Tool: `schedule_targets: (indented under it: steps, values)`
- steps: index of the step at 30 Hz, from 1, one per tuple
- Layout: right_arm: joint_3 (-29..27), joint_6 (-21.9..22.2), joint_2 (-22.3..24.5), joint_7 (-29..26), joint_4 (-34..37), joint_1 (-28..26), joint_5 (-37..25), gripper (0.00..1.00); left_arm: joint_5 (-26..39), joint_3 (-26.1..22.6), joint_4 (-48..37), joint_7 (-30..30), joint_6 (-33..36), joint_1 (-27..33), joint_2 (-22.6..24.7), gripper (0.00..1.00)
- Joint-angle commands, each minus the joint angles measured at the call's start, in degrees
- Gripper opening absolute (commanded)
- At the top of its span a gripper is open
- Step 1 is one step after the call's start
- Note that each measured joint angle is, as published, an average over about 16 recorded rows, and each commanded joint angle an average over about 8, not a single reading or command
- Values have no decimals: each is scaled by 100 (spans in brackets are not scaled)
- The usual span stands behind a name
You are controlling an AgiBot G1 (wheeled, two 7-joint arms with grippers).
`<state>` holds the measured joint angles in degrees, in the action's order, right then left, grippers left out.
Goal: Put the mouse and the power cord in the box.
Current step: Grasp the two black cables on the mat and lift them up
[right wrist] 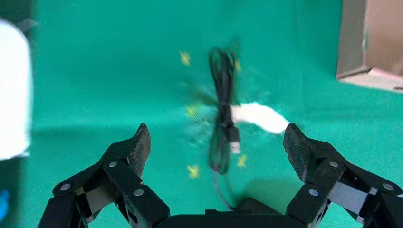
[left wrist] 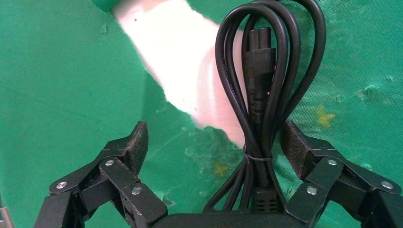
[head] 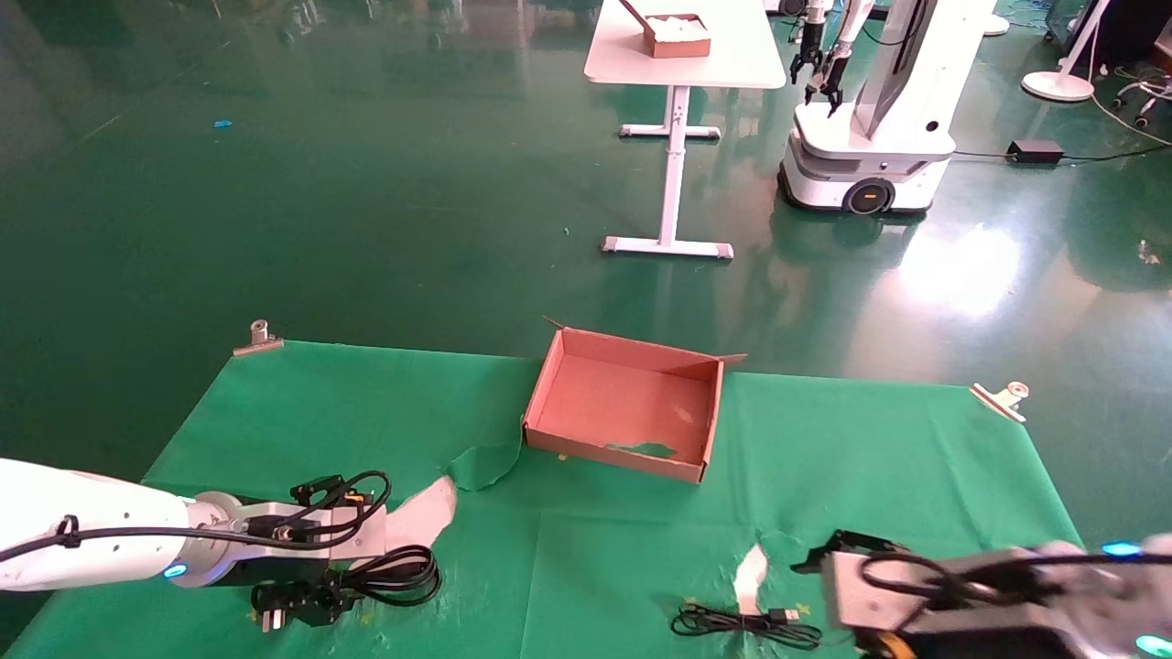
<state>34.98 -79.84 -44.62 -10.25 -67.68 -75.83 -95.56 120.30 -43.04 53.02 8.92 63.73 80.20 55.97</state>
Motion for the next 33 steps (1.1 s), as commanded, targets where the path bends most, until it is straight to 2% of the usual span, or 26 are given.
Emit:
schedule_targets:
  steps: [1,5,10,19,20,23,24,27,28,31,32,33]
  values:
    - [187,38,-238,55,177,-165,-427,100,0,-1,-7,-3,0,3,3,100]
    - [441,179,-798,217,846,-442,-906,100,-1,-1,-12,-7,0,4,4,100]
    - [623,321,-1342,437,1581,-665,-1169,100,-2,0,-15,-10,-1,5,5,100]
    - [767,567,-1788,738,2415,-794,-1387,100,-3,0,-18,-12,-1,6,6,100]
    - [778,579,-1811,759,2467,-801,-1404,100,-3,0,-18,-12,-1,6,6,96]
    - [813,612,-1879,809,2614,-825,-1460,99,-1,-1,-22,-11,-5,8,8,60]
    - [821,620,-1895,819,2650,-831,-1473,92,0,-2,-23,-11,-6,8,8,48]
    - [837,637,-1923,829,2715,-842,-1502,54,1,-2,-26,-11,-9,9,10,10]
    - [841,643,-1930,831,2732,-845,-1510,42,2,-2,-27,-11,-10,10,10,2]
    - [841,644,-1922,831,2721,-846,-1508,5,0,-2,-26,-12,-8,9,9,0]
    - [839,643,-1918,831,2713,-846,-1505,0,0,-1,-26,-12,-8,9,9,0]
    - [838,641,-1914,830,2704,-846,-1501,0,0,-1,-26,-12,-7,8,9,0]
